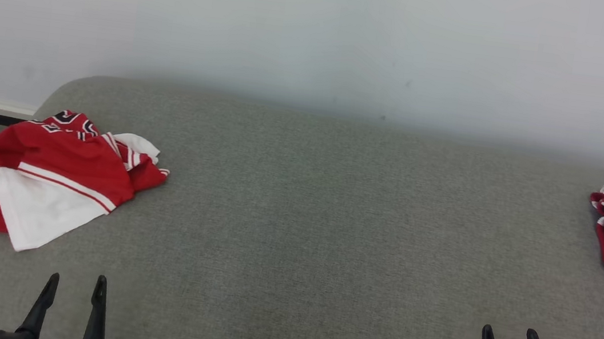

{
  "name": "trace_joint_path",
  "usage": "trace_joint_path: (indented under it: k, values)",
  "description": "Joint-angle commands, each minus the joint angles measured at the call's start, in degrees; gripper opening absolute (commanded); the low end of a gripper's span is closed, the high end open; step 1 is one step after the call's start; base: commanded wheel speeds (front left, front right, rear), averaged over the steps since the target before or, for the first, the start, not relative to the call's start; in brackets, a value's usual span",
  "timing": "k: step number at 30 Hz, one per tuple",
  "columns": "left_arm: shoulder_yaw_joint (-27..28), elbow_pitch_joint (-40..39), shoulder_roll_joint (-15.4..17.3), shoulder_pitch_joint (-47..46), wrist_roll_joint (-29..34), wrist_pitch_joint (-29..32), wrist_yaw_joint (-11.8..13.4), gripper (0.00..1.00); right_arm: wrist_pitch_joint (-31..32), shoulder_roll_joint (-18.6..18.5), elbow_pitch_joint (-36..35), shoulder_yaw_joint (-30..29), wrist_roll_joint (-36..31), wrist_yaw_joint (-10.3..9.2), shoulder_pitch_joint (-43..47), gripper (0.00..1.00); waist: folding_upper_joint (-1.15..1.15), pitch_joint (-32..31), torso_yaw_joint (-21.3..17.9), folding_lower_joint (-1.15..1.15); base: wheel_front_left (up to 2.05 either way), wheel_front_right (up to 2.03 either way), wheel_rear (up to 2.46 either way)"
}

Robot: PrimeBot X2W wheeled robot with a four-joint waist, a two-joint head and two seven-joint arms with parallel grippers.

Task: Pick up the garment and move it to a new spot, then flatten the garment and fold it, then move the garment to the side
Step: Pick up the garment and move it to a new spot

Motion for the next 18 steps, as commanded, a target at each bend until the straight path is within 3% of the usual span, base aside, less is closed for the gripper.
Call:
trace_joint_path:
  k: [1,18]
  values:
    - [0.15,0.18,0.18,0.2,-0.69,-0.16,0.29,1.0,-0.34,0.25,0.12,-0.02,0.22,-0.14,0.47,1.0,0.0,-0.08,2.53,0.0,0.0,0.0,0.0]
    - [1.64,1.04,1.28,-0.01,-1.36,-0.16,0.8,1.0,-1.37,0.66,2.61,0.8,0.4,-0.14,-0.61,1.0,0.0,1.34,18.64,0.0,0.0,0.0,0.0]
